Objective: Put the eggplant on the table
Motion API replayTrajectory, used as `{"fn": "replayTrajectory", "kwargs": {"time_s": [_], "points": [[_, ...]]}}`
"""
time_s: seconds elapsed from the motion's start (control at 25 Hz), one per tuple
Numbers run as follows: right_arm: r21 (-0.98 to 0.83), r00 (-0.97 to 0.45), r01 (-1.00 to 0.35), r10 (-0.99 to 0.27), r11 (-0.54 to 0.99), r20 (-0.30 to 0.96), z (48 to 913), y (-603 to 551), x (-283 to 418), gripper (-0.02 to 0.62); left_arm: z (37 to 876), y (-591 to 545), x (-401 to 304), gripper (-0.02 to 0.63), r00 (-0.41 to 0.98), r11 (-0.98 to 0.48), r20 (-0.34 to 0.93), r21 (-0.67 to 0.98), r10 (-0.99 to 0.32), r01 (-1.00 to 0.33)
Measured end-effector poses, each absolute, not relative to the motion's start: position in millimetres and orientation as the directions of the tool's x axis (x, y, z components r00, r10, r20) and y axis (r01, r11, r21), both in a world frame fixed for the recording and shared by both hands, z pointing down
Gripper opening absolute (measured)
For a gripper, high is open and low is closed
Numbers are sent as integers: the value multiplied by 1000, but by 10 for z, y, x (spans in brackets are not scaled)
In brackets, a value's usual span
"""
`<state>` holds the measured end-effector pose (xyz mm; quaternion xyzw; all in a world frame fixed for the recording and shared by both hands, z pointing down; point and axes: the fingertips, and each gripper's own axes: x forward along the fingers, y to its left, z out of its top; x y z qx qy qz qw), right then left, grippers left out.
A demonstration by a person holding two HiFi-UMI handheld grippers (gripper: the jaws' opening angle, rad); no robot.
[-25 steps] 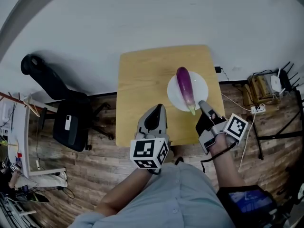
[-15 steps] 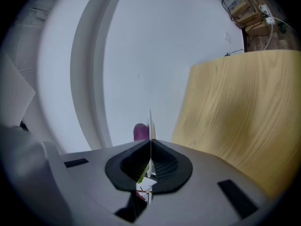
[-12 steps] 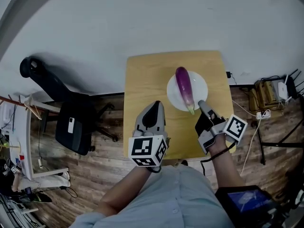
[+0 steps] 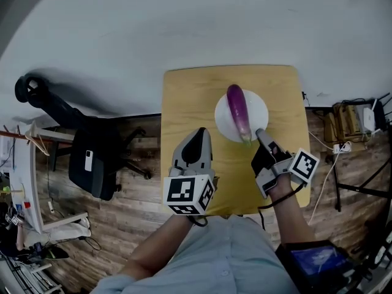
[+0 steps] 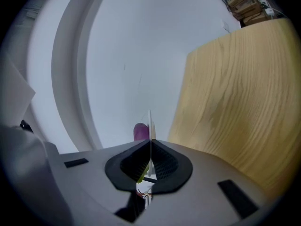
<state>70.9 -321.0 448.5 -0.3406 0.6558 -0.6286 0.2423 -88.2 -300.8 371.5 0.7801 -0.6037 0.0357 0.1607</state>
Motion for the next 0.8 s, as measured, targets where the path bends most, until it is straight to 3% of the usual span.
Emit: {"fn": "replayTrajectory", "kwargs": {"time_s": [0.8], "points": [[-979,-657,-149,-726,-136,201,5285,-3611,419,6,4417,-3496,-1146,6,286,-204,367,245,-885,-948]]}}
